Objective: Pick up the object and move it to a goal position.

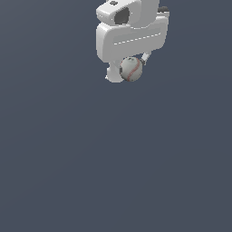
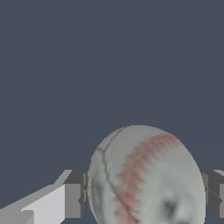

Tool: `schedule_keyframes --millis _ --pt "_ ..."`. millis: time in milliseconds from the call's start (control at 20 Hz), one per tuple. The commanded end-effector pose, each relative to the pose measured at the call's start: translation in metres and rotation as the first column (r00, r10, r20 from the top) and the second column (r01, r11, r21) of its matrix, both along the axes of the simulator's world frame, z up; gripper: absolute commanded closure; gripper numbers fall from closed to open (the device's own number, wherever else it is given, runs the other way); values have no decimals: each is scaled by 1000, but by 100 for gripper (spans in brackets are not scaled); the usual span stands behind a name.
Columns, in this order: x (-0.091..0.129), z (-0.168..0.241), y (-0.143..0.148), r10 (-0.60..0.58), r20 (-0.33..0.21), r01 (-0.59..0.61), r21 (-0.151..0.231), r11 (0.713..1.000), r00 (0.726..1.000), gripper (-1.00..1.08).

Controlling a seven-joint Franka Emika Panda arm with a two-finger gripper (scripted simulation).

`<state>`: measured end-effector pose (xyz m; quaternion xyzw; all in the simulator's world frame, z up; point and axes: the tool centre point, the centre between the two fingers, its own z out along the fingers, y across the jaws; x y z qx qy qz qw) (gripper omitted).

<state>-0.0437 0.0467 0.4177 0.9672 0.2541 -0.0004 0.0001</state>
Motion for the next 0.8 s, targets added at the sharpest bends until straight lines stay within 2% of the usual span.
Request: schedule_keyframes --millis 0,350,750 --pt "0 24 4 0 1 0 0 1000 1000 108" --pt "1 69 11 -1 1 1 0 1000 1000 108" --pt "3 91 14 -1 1 1 0 1000 1000 108"
